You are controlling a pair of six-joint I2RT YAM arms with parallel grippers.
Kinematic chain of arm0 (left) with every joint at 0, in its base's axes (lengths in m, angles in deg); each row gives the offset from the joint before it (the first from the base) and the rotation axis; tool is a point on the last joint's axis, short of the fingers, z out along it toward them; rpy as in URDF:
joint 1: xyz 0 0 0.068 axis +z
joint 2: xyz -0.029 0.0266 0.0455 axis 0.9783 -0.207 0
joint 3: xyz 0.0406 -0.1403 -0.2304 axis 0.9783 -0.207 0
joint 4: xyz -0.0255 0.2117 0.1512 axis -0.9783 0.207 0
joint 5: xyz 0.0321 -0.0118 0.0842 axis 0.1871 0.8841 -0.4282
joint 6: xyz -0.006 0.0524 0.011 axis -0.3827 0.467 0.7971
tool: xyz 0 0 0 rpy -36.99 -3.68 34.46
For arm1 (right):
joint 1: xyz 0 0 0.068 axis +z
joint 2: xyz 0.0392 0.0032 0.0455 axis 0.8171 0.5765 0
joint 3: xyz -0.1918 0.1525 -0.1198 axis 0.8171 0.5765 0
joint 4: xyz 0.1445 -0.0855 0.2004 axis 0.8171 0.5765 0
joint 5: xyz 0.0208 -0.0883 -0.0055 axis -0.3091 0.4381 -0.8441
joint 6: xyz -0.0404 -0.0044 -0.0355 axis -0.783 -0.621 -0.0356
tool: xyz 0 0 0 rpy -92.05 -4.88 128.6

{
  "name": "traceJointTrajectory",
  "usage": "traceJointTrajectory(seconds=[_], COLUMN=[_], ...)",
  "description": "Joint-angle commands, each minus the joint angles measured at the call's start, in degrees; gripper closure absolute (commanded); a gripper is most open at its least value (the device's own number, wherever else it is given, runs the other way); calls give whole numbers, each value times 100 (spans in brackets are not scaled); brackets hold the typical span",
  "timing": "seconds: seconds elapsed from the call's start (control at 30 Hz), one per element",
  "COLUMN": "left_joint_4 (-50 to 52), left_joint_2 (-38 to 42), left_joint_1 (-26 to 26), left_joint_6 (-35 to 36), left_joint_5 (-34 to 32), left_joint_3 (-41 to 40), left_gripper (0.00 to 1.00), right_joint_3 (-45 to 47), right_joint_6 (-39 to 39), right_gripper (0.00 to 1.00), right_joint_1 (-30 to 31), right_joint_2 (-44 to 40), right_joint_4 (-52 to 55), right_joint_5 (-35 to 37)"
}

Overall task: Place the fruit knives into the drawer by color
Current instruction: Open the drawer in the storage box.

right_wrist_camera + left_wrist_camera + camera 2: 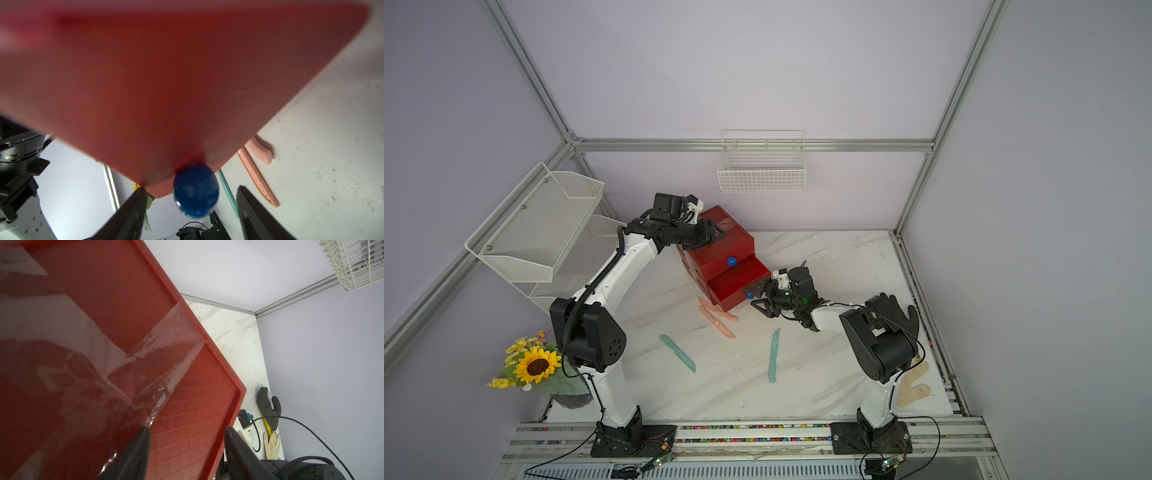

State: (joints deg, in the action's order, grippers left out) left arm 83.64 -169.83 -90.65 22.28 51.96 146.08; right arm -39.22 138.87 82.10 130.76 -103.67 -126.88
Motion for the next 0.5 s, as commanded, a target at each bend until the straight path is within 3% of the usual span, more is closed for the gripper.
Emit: traceJointTrajectory(seconds=[0.0,0.1,0.17,0.27,0.37,0.47], left_joint_4=[498,496,533,716,888,876], left_joint_2=[-143,-125,-58,107,547,1281], left_joint_1=[76,49,-33,-124,-214,-251], left_joint_6=[-152,-288,-293,-272,-169,-125], left_joint_5=[-39,26,17,0,-75,-179], left_joint_3=[-17,250,562,970,956,315], left_gripper=[40,40,37,23,1,0], right_joint_3=[133,532,509,-65,-682,-814], right_joint_6=[-131,-119,-607,-1558,-2253,-2392], right_gripper=[19,17,16,17,17,16], right_joint_1=[46,59,105,276,653,1112], right_joint_2=[-575,-1088,-1489,-1812,-1817,-1662], right_joint_4=[267,534,1396,3454,5205,6086], right_joint_5=[321,523,742,1329,2227,3052])
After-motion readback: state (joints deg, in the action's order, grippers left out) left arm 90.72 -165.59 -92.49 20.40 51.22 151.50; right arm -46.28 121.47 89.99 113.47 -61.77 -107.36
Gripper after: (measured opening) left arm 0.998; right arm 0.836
